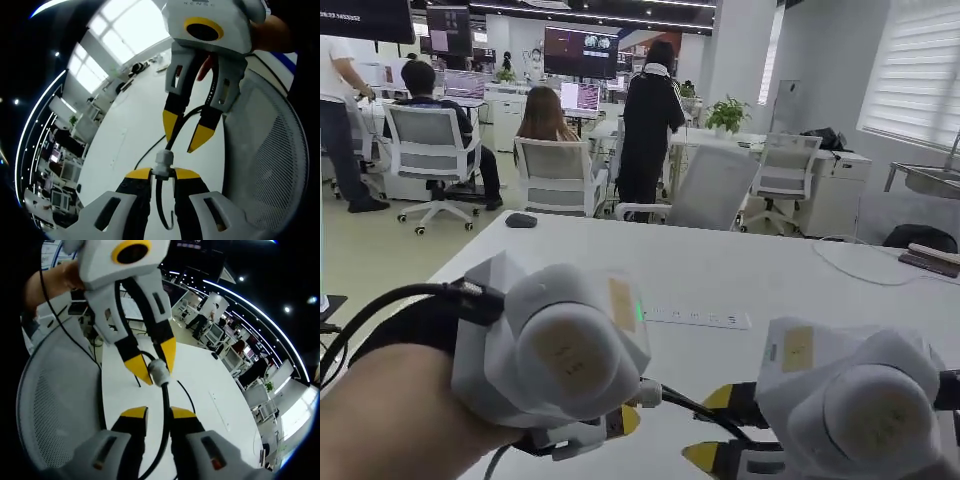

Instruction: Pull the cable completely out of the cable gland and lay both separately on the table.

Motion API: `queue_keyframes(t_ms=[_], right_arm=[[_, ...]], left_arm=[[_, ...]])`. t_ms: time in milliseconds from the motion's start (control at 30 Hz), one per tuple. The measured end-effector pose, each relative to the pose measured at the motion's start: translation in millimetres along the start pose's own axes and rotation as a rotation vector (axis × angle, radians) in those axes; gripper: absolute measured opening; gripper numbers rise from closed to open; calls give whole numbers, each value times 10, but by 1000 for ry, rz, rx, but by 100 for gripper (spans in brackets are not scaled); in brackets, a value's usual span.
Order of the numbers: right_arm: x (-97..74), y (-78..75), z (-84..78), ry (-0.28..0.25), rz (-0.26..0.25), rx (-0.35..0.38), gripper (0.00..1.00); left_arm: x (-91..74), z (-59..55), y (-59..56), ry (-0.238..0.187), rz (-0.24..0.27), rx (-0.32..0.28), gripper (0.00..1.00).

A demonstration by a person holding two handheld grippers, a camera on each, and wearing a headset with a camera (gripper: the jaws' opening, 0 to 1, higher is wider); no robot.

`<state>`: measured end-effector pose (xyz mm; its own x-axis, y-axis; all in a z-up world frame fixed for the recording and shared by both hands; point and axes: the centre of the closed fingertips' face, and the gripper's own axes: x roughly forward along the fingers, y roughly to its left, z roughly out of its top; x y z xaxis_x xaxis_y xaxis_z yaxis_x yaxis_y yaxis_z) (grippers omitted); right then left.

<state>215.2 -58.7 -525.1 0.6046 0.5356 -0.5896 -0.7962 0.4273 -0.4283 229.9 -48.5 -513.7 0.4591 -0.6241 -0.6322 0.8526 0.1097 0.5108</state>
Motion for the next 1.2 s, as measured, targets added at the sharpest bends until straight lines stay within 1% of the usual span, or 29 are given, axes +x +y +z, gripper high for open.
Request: queue_keyframes(t_ms=[33, 133, 233, 300, 367, 433, 533, 667, 767, 867, 967, 1067, 1200], right_arm=[[8, 12, 58, -9, 0, -10, 16], [31, -21, 135, -27, -10, -6, 15], [29, -24, 153, -37, -5, -10, 7], [32, -24, 134, -31, -3, -15, 6], [22, -39, 91, -16, -10, -30, 2], [15, -41, 58, -16, 1, -22, 2], [6, -59, -2, -8, -5, -16, 2], [-27, -84, -103, 2, -11, 4, 2], [-51, -107, -223, 21, -19, 22, 2], [-80, -129, -296, 27, -29, 38, 2], [-99, -141, -345, 28, -38, 50, 2], [-106, -138, -426, 42, -41, 62, 2], [-117, -135, -487, 50, -44, 76, 2]], left_arm=[[1, 0, -14, 2, -2, 6, 17], [8, 12, -46, -1, -8, 11, 17], [12, 17, -59, -2, -10, 13, 17], [5, 13, -49, -3, -7, 14, 17], [4, -2, -51, -1, -9, 15, 17], [8, -9, -56, -2, -11, 11, 17], [11, -30, -46, 3, -7, 10, 17], [13, -43, -35, 4, -6, 7, 17], [16, -50, -33, 6, -6, 6, 17], [21, -55, -28, 5, -5, 2, 17], [17, -55, -22, 4, -4, 0, 17], [14, -60, -14, 6, -2, -1, 17], [13, -72, -9, 9, -1, -1, 17]])
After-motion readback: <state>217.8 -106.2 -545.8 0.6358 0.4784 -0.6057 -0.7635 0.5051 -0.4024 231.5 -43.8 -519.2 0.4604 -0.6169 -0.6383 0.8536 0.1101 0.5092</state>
